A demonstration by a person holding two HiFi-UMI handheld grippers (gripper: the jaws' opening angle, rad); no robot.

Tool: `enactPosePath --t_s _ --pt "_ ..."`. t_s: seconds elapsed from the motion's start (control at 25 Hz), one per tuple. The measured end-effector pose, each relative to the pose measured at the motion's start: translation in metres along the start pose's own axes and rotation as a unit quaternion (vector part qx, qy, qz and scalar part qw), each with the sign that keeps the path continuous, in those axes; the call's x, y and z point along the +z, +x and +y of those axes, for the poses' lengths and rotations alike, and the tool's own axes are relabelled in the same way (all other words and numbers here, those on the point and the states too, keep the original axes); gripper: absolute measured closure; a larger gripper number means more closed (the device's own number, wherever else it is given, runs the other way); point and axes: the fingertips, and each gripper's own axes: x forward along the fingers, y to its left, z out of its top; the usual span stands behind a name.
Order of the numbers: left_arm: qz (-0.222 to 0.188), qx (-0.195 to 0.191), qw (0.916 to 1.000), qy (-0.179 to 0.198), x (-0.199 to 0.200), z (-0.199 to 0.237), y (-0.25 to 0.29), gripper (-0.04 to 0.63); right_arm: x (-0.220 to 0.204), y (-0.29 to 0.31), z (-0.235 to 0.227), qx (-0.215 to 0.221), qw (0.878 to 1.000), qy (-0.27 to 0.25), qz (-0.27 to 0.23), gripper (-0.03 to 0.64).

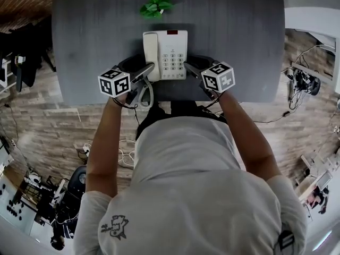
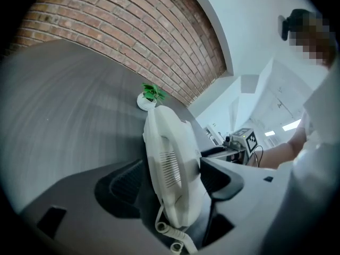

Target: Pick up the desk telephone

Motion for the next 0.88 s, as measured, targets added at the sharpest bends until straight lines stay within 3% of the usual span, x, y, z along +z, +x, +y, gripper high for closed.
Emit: enactPosePath --t_s 0.88 --pt "0.021 -0.112 0.9916 -0.062 -0.0059 -0.0033 0.0097 0.27 -0.0016 0.0099 0.0048 0.061 0.996 0.065 -0.012 0.526"
